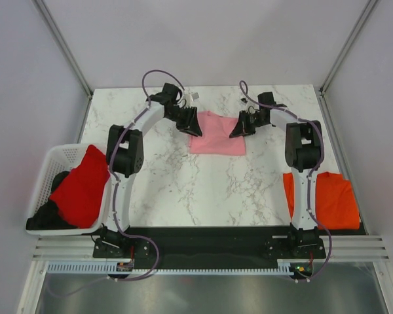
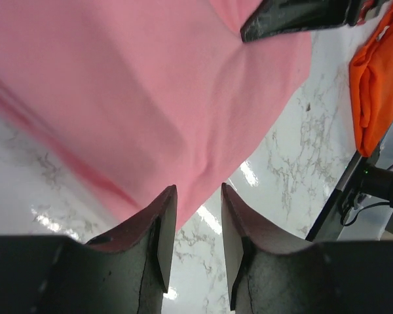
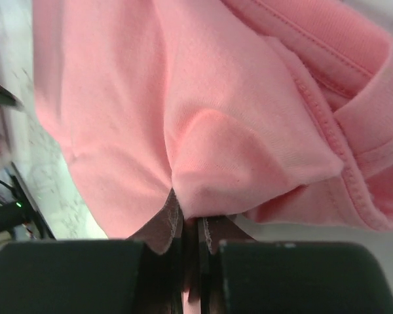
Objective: Fold and stack the t-shirts
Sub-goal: Neatly place the folded tshirt to the corner
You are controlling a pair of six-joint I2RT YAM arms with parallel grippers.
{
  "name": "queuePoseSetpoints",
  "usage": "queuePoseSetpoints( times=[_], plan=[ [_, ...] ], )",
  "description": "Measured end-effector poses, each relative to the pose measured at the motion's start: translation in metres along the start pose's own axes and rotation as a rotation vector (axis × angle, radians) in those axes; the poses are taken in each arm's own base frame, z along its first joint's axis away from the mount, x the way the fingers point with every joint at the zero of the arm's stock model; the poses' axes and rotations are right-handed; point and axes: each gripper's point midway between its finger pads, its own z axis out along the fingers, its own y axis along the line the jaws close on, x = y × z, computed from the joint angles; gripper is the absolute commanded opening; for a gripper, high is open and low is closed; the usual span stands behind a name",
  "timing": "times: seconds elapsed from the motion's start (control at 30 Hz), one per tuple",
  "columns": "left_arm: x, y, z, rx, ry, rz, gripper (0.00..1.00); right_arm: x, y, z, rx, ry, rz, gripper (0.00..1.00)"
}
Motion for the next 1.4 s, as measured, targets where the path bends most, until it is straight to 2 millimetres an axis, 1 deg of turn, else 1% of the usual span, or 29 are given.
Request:
queuePoseSetpoints(
  times=[0.07, 0.13, 0.2, 0.27, 0.33, 0.4, 0.5, 0.63, 0.73, 0.83, 0.93, 1.1, 1.27, 1.4],
  plan=[
    [-0.009, -0.004, -0.02, -0.007, -0.035, 0.006, 0.41, 0.015, 0.0, -0.009, 0.041, 0.04, -0.031, 0.0],
    [-0.02, -0.007, -0.044, -0.016, -0.082, 0.018, 0.41, 0.033, 0.0, -0.021, 0.083, 0.086, -0.053, 0.0],
    [-0.029, -0.007, -0.07, -0.033, -0.128, 0.044, 0.41, 0.055, 0.0, -0.036, 0.128, 0.135, -0.071, 0.0],
    [-0.033, -0.005, -0.091, -0.05, -0.16, 0.069, 0.42, 0.08, 0.002, -0.053, 0.172, 0.189, -0.086, 0.0],
    [-0.031, -0.002, -0.104, -0.064, -0.172, 0.084, 0.42, 0.101, 0.006, -0.071, 0.208, 0.232, -0.101, 0.0],
    [-0.026, -0.002, -0.107, -0.068, -0.166, 0.095, 0.42, 0.12, 0.014, -0.093, 0.242, 0.265, -0.124, 0.0],
    [-0.013, -0.005, -0.104, -0.063, -0.137, 0.096, 0.42, 0.141, 0.028, -0.129, 0.289, 0.291, -0.183, 0.0],
    [0.0, -0.006, -0.097, -0.055, -0.106, 0.078, 0.42, 0.159, 0.045, -0.178, 0.352, 0.301, -0.254, 0.0],
    [0.008, -0.005, -0.093, -0.053, -0.09, 0.065, 0.42, 0.174, 0.053, -0.208, 0.403, 0.309, -0.289, 0.0],
    [0.01, -0.006, -0.094, -0.053, -0.092, 0.068, 0.42, 0.196, 0.057, -0.234, 0.45, 0.33, -0.296, 0.0],
    [0.006, -0.01, -0.099, -0.055, -0.11, 0.085, 0.42, 0.216, 0.06, -0.255, 0.492, 0.341, -0.286, 0.0],
    [-0.005, -0.019, -0.109, -0.058, -0.152, 0.127, 0.42, 0.236, 0.061, -0.284, 0.568, 0.296, -0.253, 0.0],
    [-0.012, -0.02, -0.109, -0.057, -0.179, 0.142, 0.42, 0.243, 0.055, -0.311, 0.644, 0.216, -0.217, 0.0],
    [-0.017, -0.021, -0.109, -0.051, -0.199, 0.138, 0.43, 0.245, 0.048, -0.329, 0.687, 0.169, -0.204, 0.0]
  ],
)
